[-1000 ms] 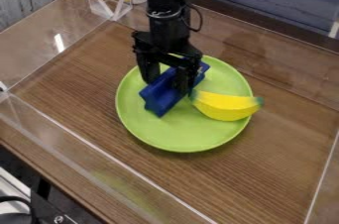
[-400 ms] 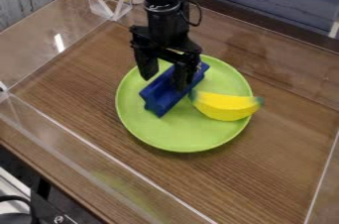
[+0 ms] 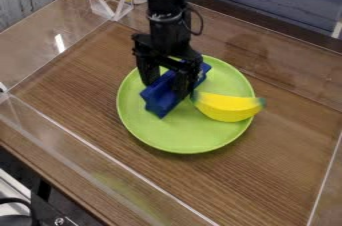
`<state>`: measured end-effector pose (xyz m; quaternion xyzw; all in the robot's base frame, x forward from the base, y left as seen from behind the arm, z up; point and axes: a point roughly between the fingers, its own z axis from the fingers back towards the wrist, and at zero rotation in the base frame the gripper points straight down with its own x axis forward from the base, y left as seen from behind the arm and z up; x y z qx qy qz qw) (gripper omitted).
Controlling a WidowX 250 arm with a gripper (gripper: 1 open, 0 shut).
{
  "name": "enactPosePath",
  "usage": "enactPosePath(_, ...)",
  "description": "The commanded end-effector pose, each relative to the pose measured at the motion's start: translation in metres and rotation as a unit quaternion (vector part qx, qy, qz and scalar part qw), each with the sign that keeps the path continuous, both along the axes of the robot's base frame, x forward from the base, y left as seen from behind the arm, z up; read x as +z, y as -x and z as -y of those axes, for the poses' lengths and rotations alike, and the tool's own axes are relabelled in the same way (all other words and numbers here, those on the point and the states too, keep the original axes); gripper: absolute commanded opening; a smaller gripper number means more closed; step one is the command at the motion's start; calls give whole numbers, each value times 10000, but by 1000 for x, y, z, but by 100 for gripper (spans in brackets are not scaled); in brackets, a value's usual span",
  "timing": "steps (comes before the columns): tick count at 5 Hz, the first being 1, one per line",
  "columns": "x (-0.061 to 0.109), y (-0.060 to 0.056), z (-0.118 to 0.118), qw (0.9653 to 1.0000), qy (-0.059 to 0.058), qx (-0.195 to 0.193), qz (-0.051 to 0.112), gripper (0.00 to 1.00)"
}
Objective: Put the blue object in the green plate
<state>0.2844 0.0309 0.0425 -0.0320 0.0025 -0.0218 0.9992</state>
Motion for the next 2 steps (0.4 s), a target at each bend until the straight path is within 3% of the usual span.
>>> enactPosePath(1,3,-4,1,9999,-50,10,123,0)
enactPosePath(2,3,-4,2,9999,-43,27,118,0)
